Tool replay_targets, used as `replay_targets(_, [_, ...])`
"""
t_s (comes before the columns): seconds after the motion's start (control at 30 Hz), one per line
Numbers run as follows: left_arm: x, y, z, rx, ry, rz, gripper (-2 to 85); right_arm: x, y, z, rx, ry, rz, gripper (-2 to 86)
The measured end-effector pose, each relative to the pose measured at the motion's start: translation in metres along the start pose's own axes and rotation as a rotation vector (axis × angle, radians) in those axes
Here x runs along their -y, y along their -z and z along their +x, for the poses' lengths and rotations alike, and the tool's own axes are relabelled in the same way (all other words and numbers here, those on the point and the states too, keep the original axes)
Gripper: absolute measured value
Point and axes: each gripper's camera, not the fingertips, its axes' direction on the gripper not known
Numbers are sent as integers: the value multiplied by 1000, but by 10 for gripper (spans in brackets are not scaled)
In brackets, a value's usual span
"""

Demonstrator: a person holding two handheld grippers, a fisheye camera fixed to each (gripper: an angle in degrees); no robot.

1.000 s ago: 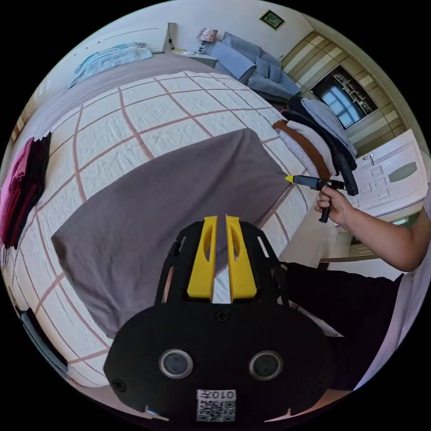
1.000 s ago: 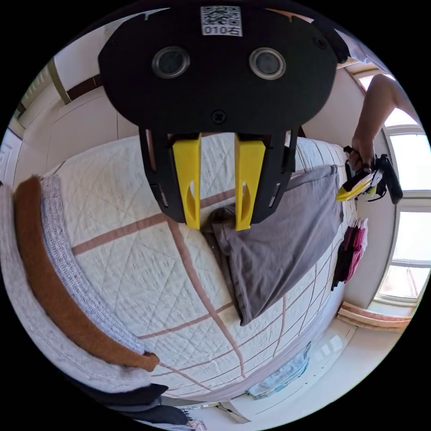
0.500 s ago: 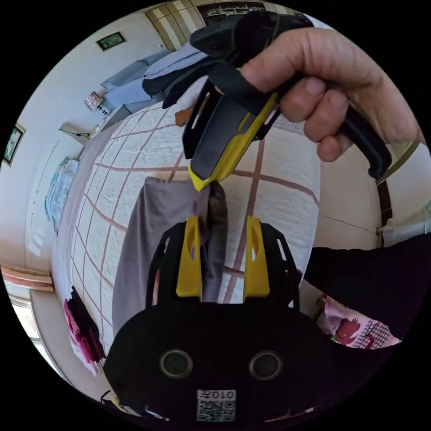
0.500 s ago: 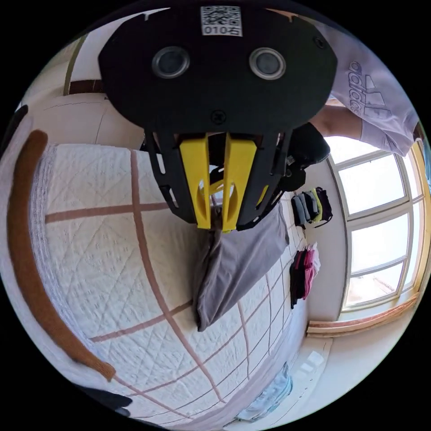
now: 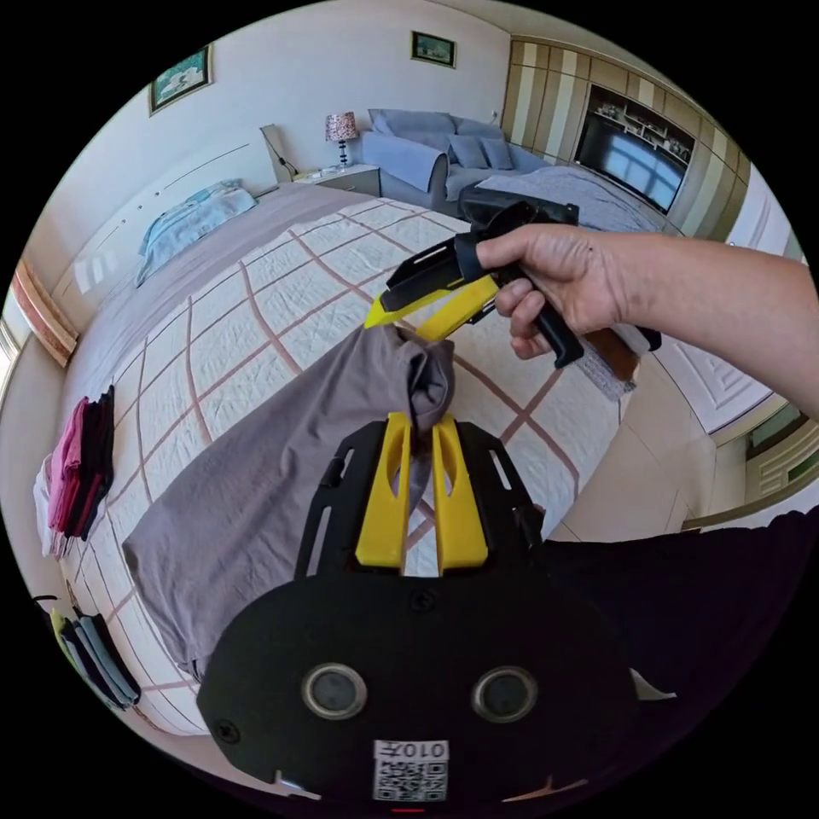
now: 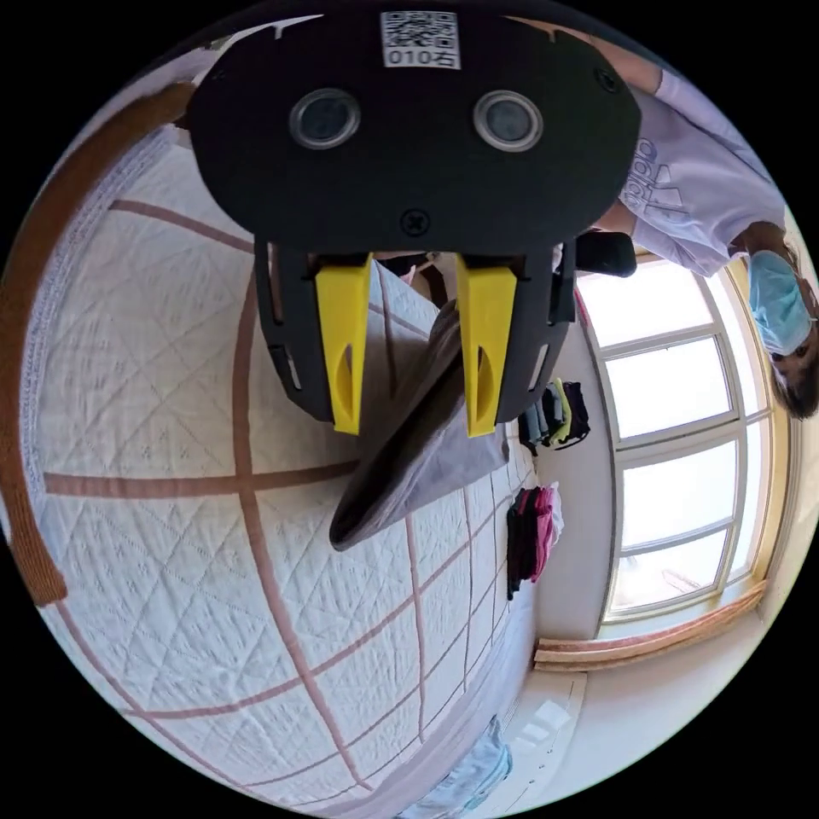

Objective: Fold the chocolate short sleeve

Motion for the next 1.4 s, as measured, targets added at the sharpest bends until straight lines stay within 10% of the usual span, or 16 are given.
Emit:
replay_targets(0.13, [-14, -9, 11, 27, -23, -7, 27, 26, 2, 4, 72, -45, -18, 98])
replay_targets(0.47, [-56, -13, -9, -95, 200, 81, 24, 34, 38, -125, -475, 172, -84, 34])
replay_targets(0.73, [-163, -4, -98, -322, 519, 277, 18, 21, 16, -258, -419, 250, -12, 34])
replay_targets(1.0, [-368, 14, -241, -499, 960, 569, 16, 49, -194, -465, -464, 583, -203, 33])
replay_targets(1.4, [-540, -100, -331, -606, 1265, 553, 18, 96, -403, -511, -739, 505, -435, 36])
